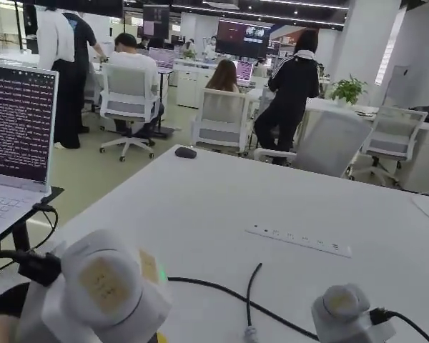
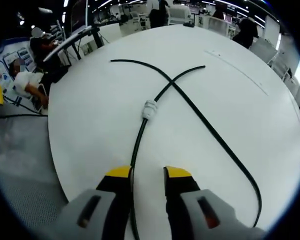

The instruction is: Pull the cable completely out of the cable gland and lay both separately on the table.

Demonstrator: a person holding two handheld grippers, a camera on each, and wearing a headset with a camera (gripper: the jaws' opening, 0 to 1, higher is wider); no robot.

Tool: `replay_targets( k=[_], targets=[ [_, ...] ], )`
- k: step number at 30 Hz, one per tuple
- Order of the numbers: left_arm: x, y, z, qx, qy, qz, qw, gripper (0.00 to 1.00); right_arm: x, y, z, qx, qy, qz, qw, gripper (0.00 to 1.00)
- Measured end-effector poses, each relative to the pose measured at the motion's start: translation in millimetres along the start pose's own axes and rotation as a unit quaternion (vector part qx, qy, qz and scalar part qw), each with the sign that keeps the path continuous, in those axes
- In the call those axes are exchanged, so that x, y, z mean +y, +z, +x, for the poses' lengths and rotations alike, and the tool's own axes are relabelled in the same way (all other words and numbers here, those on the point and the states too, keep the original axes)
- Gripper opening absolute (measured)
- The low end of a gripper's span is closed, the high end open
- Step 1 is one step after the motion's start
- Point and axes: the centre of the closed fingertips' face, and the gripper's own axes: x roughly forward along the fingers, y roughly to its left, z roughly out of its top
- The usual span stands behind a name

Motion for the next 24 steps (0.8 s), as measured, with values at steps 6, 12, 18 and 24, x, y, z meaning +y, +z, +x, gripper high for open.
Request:
replay_targets(
  k=[6,12,18,24],
  targets=[
    [4.3,-13.4,-11.9,0.004,0.016,-0.027,0.9995,0.23,7.4,31.5,26.3,-0.025,-0.007,-0.011,0.9996,0.23],
    [5.6,-23.7,-22.6,0.008,0.027,-0.042,0.9987,0.22,9.7,52.0,37.1,-0.051,-0.044,-0.053,0.9963,0.10],
    [11.4,-31.4,-27.2,0.009,0.035,-0.048,0.9982,0.22,29.1,50.4,38.4,-0.052,-0.022,-0.089,0.9944,0.06],
    [17.4,-34.1,-26.7,0.010,0.036,-0.044,0.9983,0.22,65.2,33.9,34.5,-0.042,0.031,-0.163,0.9853,0.05]
  ],
)
